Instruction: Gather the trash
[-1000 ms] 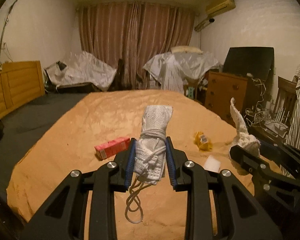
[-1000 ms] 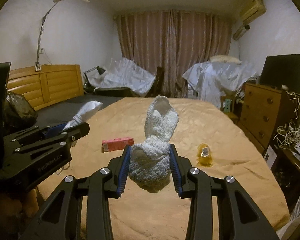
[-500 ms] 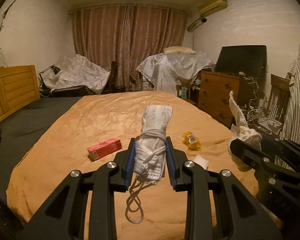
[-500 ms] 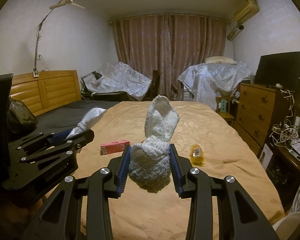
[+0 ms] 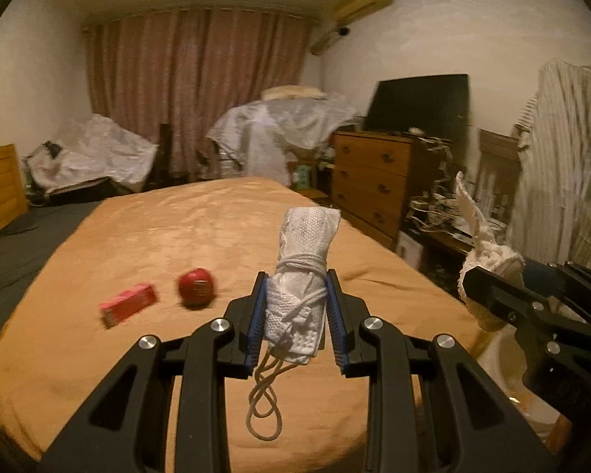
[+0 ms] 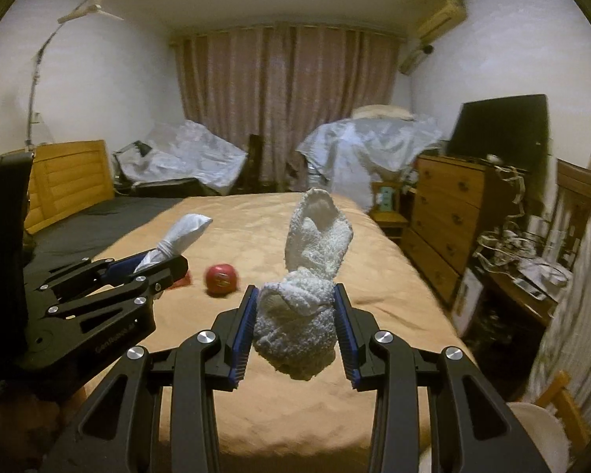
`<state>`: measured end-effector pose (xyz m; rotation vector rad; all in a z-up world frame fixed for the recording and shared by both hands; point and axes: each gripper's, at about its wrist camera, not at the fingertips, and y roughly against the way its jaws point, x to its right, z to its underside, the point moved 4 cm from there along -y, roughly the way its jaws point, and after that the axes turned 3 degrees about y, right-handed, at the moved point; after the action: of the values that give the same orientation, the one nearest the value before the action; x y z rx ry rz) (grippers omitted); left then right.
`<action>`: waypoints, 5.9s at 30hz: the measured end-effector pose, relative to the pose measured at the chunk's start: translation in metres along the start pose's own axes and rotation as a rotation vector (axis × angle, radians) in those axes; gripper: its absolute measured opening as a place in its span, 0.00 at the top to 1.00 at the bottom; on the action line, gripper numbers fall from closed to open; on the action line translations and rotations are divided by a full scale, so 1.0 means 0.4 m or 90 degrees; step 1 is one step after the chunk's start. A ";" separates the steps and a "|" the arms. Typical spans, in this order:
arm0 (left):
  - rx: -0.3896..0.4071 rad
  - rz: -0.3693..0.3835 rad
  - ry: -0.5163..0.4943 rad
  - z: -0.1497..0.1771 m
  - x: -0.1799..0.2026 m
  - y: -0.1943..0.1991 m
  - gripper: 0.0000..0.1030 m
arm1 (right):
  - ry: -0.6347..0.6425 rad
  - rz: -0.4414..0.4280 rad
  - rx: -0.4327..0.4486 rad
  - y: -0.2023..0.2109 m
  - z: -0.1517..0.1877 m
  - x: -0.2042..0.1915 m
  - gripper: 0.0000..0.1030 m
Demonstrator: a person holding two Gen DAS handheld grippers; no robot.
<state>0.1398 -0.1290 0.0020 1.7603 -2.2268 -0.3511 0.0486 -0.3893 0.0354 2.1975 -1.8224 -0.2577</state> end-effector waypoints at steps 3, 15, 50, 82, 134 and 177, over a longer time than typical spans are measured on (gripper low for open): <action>-0.011 0.037 -0.011 0.007 0.067 -0.019 0.74 | -0.002 0.031 -0.008 0.043 0.017 0.080 0.62; -0.043 0.152 -0.078 0.030 0.337 -0.077 0.74 | -0.042 0.134 -0.053 0.167 0.110 0.397 0.62; -0.319 0.313 -0.214 0.275 0.750 -0.263 0.74 | -0.249 0.099 -0.383 0.065 0.507 0.886 0.62; -0.320 0.302 -0.206 0.280 0.753 -0.287 0.62 | -0.244 0.099 -0.378 0.061 0.508 0.872 0.52; -0.242 0.267 -0.178 0.230 0.649 -0.188 0.06 | -0.162 0.186 -0.204 0.307 0.412 0.688 0.09; -0.101 0.335 -0.161 0.194 0.448 0.270 0.05 | -0.175 0.266 -0.083 0.744 0.464 0.407 0.05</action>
<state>-0.0254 -0.2774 -0.0194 1.0424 -2.6388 -0.6329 -0.2548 -0.6171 -0.0389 1.7094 -2.2828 -0.5909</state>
